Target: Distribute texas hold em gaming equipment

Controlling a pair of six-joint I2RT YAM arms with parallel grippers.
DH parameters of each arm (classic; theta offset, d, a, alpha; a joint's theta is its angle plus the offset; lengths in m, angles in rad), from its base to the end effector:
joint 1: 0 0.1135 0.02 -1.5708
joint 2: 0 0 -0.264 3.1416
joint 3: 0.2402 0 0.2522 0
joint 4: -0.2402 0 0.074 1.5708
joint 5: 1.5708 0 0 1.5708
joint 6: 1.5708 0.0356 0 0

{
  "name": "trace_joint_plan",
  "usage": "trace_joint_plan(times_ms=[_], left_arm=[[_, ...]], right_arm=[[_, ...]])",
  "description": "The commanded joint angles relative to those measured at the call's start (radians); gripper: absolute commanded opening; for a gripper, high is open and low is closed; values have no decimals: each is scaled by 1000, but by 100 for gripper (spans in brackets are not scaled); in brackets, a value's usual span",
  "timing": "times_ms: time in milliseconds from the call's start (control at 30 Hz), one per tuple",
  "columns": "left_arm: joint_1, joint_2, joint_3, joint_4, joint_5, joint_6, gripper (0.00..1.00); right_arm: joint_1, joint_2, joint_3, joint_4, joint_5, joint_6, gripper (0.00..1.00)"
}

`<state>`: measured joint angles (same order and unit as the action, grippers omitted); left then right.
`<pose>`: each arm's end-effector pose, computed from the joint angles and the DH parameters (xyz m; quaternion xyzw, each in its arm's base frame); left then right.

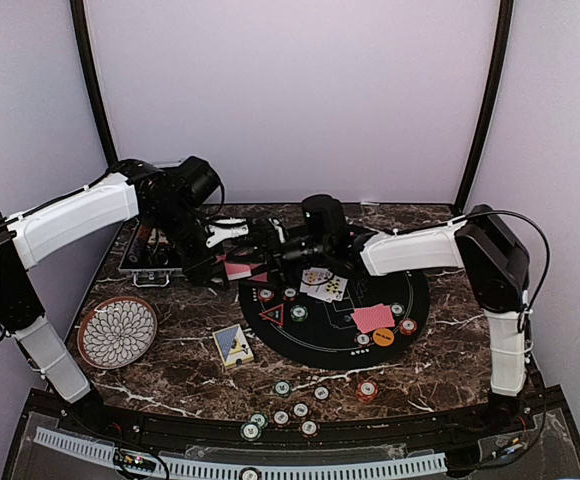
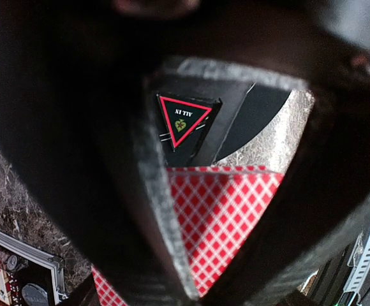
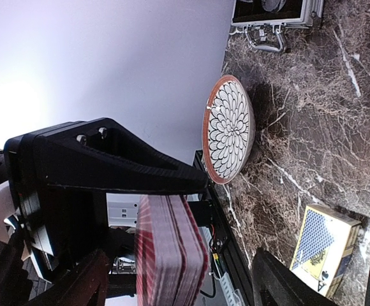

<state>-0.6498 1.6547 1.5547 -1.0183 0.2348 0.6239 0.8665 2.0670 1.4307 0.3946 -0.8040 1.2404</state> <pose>0.2652 -0.2119 0.3141 0.5967 0.7625 -0.1170 0.2213 0.2875 0.3780 0.2247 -0.1024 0.7567 0.6456 0.0130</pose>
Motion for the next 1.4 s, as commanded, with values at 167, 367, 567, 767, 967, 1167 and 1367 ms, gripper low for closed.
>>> trace_joint_plan(times_ms=[167,367,567,767,967,1167,1367], left_arm=[[4,-44,-12,10,29,5,0],[4,-47,-12,9,28,5,0],[4,-57,-20,13,24,3,0],[4,-59,-22,16,22,2,0],[4,-64,-25,18,18,2,0],[4,-64,-33,19,14,2,0],[6,-64,-42,26,3,3,0]], right_arm=[[27,87,89,74,-34,59,76],[17,104,85,32,-30,47,72],[-14,68,-8,17,-2,36,67],[-28,29,-47,-6,0,8,64],[-42,0,-90,8,-1,9,58],[-47,-22,-105,33,-14,25,45],[-51,-56,-107,35,-22,27,33]])
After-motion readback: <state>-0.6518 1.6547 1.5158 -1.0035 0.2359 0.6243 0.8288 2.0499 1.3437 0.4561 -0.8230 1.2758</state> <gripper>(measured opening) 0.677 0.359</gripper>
